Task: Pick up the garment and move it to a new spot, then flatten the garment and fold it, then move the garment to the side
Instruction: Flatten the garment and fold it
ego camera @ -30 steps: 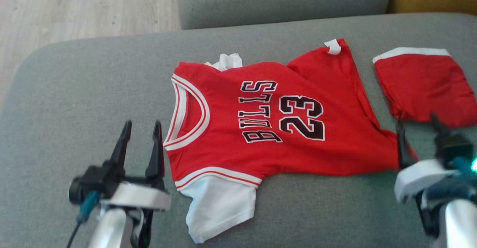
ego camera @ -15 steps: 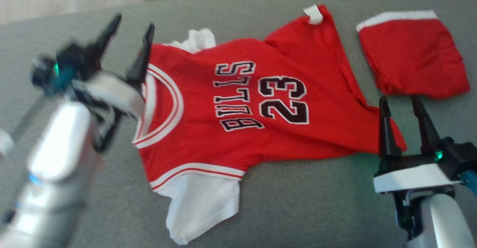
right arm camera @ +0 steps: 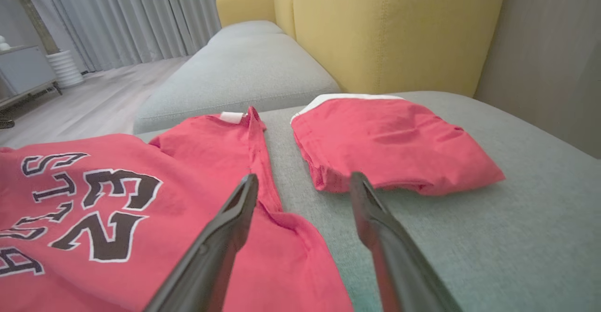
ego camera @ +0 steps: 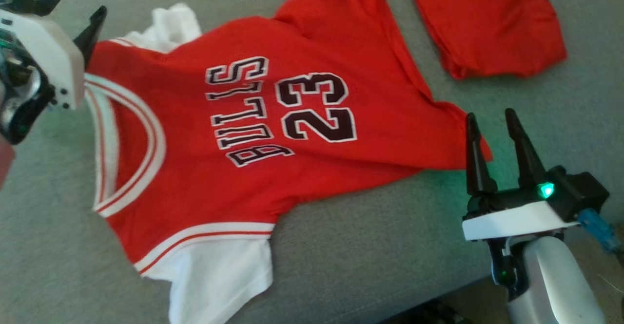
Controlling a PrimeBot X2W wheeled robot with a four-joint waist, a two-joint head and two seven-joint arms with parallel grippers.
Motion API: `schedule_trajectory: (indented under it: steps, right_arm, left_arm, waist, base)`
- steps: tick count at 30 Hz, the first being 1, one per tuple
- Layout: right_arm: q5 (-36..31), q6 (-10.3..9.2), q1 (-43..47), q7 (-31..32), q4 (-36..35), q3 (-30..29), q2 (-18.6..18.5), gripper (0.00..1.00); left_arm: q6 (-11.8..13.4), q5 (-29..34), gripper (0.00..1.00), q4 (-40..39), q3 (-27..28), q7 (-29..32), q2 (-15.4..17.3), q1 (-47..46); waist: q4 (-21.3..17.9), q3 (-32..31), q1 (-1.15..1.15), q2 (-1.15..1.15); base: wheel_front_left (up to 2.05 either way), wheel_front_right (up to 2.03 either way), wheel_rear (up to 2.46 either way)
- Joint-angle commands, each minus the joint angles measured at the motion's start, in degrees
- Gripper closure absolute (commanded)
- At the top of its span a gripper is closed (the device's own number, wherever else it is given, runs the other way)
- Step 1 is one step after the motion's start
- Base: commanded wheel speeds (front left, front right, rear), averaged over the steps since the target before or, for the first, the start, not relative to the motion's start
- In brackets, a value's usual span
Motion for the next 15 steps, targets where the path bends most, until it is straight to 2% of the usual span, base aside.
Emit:
schedule_trajectory:
  steps: [1, 6, 15]
  right_arm:
    - [0.5, -0.11, -1.5, -0.6, -1.4, 1.5, -0.3, 0.0]
    - [0.9, -0.11, -1.9, -0.8, -1.0, 2.7, -0.3, 0.0]
    - [1.4, -0.11, -1.7, -0.8, -1.9, 2.2, -0.3, 0.0]
  left_arm:
    - [0.1, -1.1, 0.0, -1.0, 1.2, 0.3, 3.1, -3.2]
    - [0.1, -6.2, 0.0, -1.8, -5.4, 1.9, 5.1, -5.0]
    - [0.1, -12.4, 0.0, -3.2, -17.8, 9.2, 9.3, -7.6]
  waist:
    - [-2.2, 2.0, -0.01, 0.0]
    - [-3.8, 3.5, -0.01, 0.0]
    - [-5.3, 4.5, -0.01, 0.0]
  base:
    - [0.0, 0.0, 0.0]
    - [0.0, 0.0, 0.0]
    - [0.0, 0.0, 0.0]
